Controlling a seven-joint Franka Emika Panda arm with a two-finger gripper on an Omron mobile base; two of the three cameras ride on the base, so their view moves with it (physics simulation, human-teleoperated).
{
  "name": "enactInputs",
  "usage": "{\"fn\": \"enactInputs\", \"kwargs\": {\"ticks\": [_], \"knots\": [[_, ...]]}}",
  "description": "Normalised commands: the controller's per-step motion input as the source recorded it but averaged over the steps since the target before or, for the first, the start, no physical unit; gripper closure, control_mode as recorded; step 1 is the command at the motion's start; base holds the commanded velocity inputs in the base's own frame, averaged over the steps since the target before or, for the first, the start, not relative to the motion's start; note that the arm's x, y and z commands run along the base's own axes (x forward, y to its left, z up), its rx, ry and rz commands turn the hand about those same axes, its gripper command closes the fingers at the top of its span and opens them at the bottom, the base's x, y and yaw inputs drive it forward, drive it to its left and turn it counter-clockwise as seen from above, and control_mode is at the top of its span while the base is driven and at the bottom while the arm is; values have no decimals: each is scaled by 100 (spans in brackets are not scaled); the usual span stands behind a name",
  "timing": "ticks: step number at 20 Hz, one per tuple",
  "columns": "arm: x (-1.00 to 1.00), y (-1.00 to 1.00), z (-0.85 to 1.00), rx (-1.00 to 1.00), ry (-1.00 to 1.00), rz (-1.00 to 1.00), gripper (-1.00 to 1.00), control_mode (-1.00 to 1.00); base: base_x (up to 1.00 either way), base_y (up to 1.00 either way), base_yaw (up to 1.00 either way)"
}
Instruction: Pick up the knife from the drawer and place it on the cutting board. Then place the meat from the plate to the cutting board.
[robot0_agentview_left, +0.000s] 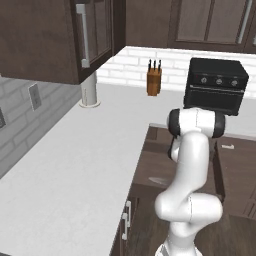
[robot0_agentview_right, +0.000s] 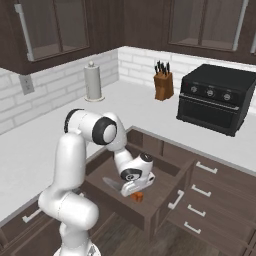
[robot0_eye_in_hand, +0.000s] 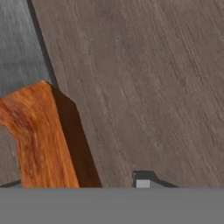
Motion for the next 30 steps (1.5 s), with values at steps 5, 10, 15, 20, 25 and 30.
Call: {"fn": "enactInputs", "kwargs": {"ticks": [5, 10, 15, 20, 25, 30], "knots": [[-26, -10, 9, 0, 0, -1, 100, -100, 0, 0, 0], [-42, -1, 88, 0, -7, -2, 100, -100, 0, 0, 0], [-47, -1, 100, 0, -11, 0, 100, -100, 0, 0, 0], [-46, -3, 100, 0, -4, 0, 100, -100, 0, 0, 0], [-26, -16, 100, 0, -1, -1, 100, -100, 0, 0, 0], [-1, -27, 100, 1, 0, -2, 100, -100, 0, 0, 0]]}}
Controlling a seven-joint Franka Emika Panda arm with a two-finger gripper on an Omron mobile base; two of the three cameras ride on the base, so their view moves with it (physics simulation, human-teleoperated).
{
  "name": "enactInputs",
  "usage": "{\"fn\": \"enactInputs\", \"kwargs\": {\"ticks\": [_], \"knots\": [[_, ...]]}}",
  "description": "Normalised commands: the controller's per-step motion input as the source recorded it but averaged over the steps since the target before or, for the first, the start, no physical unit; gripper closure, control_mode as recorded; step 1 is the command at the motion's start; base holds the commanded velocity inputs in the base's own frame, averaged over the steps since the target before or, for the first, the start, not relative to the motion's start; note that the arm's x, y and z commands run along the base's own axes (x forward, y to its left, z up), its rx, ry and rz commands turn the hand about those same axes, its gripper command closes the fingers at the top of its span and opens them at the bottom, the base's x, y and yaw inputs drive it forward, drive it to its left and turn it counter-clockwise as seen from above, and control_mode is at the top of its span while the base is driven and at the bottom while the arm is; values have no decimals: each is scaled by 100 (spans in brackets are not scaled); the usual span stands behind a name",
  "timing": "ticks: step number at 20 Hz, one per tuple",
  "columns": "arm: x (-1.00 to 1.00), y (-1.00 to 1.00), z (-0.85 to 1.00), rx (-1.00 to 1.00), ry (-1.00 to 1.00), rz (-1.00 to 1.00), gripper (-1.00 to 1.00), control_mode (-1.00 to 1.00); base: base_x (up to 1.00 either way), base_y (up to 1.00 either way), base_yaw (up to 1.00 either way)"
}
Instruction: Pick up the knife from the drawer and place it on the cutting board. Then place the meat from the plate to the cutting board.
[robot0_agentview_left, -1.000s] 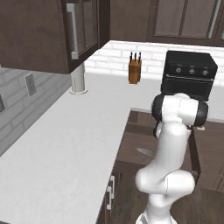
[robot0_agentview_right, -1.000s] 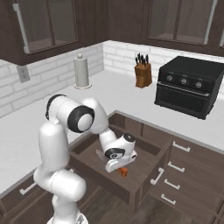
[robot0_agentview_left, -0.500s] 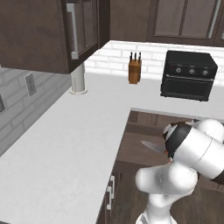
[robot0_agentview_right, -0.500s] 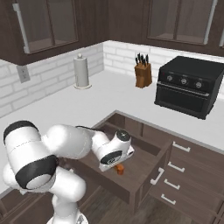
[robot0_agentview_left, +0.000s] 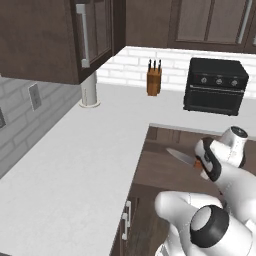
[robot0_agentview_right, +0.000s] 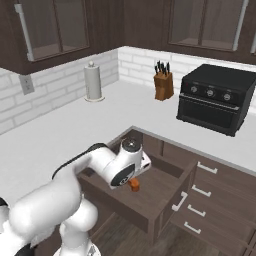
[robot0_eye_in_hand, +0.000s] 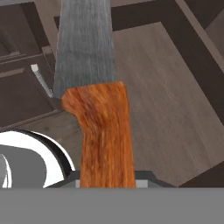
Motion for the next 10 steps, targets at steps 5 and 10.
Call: {"fn": "enactInputs", "kwargs": {"ticks": [5, 10], "knots": [[-26, -2, 100, 7, 0, -1, 100, -100, 0, 0, 0], [-24, 20, 95, 5, -2, 0, 100, -100, 0, 0, 0]]}}
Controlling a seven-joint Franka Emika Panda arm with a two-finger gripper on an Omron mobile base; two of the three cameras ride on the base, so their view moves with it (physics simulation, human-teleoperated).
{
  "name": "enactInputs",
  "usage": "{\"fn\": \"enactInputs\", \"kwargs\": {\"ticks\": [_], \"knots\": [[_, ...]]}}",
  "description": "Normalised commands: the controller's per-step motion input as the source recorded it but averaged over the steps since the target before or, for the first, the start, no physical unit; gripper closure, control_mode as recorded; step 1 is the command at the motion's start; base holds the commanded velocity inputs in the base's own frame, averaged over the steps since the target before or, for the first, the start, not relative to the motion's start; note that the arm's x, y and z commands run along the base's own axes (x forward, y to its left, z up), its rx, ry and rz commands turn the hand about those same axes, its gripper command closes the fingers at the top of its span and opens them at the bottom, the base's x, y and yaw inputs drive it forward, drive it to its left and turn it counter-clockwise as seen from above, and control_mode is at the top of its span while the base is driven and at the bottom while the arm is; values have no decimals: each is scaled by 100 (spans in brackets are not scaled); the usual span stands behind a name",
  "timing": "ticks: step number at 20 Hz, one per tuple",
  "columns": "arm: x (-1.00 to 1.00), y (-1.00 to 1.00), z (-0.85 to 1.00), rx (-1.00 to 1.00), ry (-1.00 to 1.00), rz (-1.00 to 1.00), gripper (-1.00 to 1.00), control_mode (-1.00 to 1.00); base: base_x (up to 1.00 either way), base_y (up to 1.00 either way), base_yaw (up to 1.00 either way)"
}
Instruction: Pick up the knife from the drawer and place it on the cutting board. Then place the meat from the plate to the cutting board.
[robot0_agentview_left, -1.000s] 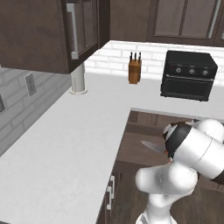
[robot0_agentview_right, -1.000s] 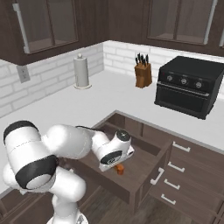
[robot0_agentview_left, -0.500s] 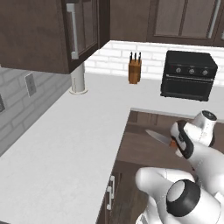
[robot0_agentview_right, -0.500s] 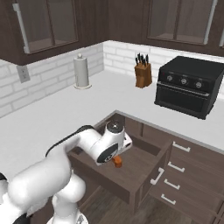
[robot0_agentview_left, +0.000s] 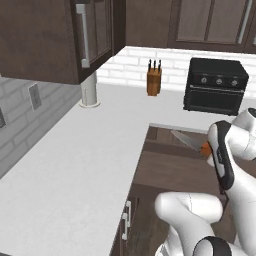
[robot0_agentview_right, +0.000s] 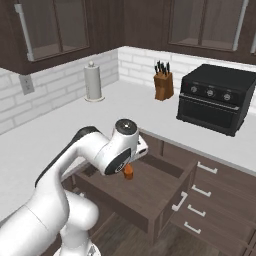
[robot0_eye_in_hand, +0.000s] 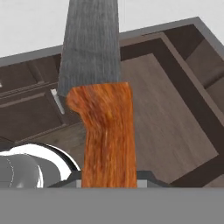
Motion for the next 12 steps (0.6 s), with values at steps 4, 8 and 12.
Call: {"fn": "enactInputs", "kwargs": {"ticks": [4, 8, 12], "knots": [[0, 60, 37, 0, -8, 0, 100, -100, 0, 0, 0], [-12, 55, 11, 0, -12, 0, 100, -100, 0, 0, 0], [-31, 42, 0, 0, -8, 0, 100, -100, 0, 0, 0]]}}
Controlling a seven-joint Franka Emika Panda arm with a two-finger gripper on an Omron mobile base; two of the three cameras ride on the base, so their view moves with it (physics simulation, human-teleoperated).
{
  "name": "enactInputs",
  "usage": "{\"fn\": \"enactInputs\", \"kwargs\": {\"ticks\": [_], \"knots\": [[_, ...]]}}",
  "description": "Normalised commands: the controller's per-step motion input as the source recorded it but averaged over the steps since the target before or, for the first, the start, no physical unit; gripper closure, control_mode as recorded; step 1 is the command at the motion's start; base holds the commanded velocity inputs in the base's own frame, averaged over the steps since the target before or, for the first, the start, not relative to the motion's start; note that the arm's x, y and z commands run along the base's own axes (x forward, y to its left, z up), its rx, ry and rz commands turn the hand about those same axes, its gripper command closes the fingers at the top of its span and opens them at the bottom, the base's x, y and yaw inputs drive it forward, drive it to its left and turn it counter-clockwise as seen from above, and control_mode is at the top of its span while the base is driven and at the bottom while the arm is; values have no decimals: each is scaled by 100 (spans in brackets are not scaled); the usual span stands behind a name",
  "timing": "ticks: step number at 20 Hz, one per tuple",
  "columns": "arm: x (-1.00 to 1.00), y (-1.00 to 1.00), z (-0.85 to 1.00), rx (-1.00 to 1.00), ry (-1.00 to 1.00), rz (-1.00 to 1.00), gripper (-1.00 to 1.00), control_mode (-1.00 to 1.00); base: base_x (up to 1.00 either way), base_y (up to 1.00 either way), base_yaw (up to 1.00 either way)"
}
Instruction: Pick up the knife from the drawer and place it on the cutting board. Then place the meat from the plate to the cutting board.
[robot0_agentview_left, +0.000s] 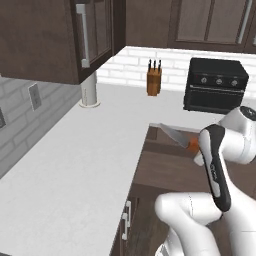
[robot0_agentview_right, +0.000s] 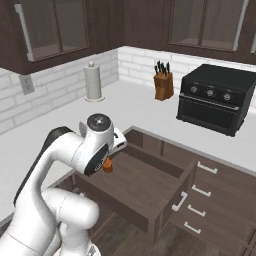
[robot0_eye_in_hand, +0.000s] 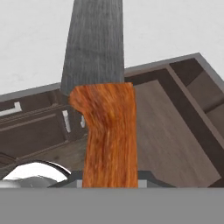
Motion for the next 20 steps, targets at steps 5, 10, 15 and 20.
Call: {"fn": "enactInputs", "kwargs": {"ticks": [5, 10, 15, 20], "knots": [[-29, 43, 2, 0, -11, 0, 100, -100, 0, 0, 0], [-15, 17, 0, 0, -5, 0, 100, 100, -43, 3, 0], [0, 0, 0, 0, 0, 0, 100, 100, -100, -38, -3], [0, 0, 0, 0, 0, 0, 100, 100, -70, -93, -28]]}}
